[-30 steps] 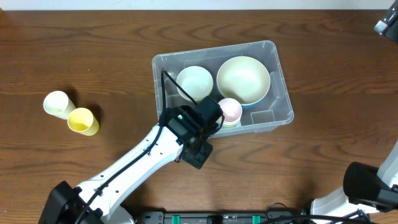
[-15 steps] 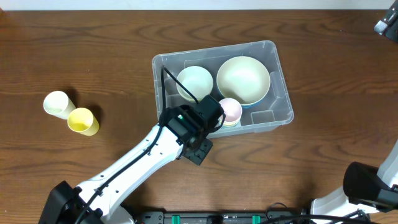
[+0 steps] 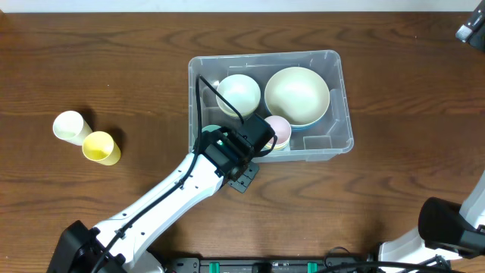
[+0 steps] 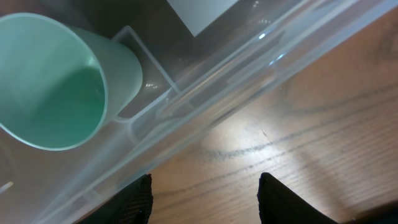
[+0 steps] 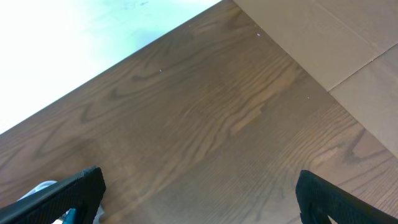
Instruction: Pack container
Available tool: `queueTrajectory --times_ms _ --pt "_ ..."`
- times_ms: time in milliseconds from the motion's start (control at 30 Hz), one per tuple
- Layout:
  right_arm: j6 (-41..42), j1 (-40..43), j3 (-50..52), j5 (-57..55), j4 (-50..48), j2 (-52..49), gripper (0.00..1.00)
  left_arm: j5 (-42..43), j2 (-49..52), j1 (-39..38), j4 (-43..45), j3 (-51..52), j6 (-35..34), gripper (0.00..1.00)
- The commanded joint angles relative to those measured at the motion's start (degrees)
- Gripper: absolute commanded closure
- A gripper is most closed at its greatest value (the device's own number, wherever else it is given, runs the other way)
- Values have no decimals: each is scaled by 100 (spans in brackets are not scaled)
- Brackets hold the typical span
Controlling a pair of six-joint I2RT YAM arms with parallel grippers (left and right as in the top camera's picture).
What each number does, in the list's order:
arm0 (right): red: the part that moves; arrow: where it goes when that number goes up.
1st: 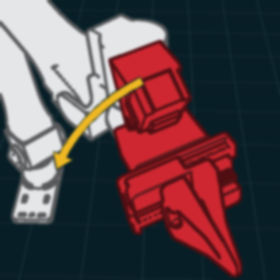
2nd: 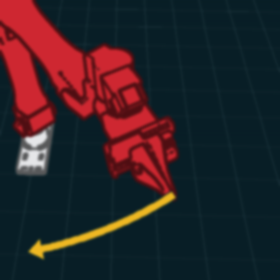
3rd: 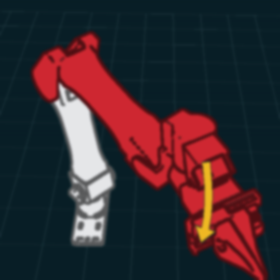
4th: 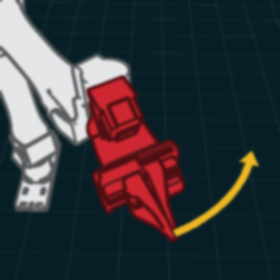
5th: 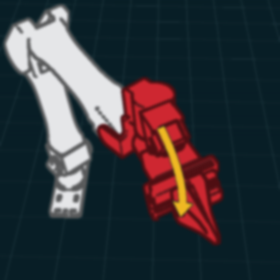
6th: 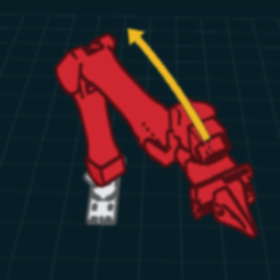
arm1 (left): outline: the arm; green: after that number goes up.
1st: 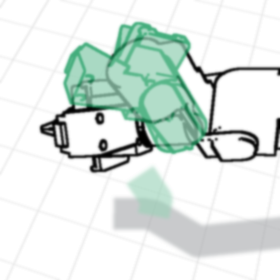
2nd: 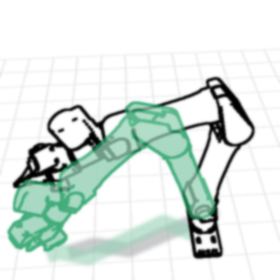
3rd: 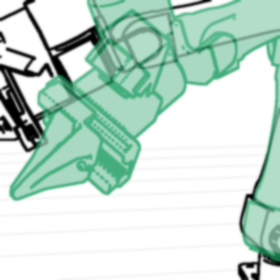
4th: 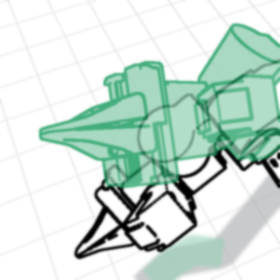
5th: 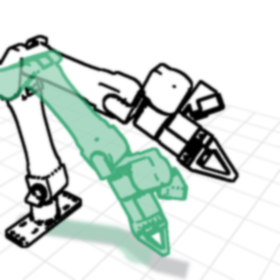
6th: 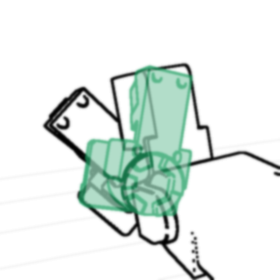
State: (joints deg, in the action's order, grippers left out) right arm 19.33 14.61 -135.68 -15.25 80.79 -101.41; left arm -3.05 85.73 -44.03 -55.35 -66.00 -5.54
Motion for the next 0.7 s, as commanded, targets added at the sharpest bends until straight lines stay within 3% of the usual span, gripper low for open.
queueTrajectory --times_ms 0,300,400,500,667 --pt "101 35 4 -61 2 13 1 -326 11 55 66 22 70 45" --pt "101 35 4 -61 2 13 1 -57 -358 146 -483 -376 -17 44" --pt "101 35 4 -61 2 13 1 -68 -861 177 -643 -719 -76 36" --pt "101 35 4 -61 2 13 1 -396 -1394 433 -629 -966 -116 19" --pt "101 35 4 -61 2 13 1 -1174 -1967 1648 -669 -1016 -380 16"
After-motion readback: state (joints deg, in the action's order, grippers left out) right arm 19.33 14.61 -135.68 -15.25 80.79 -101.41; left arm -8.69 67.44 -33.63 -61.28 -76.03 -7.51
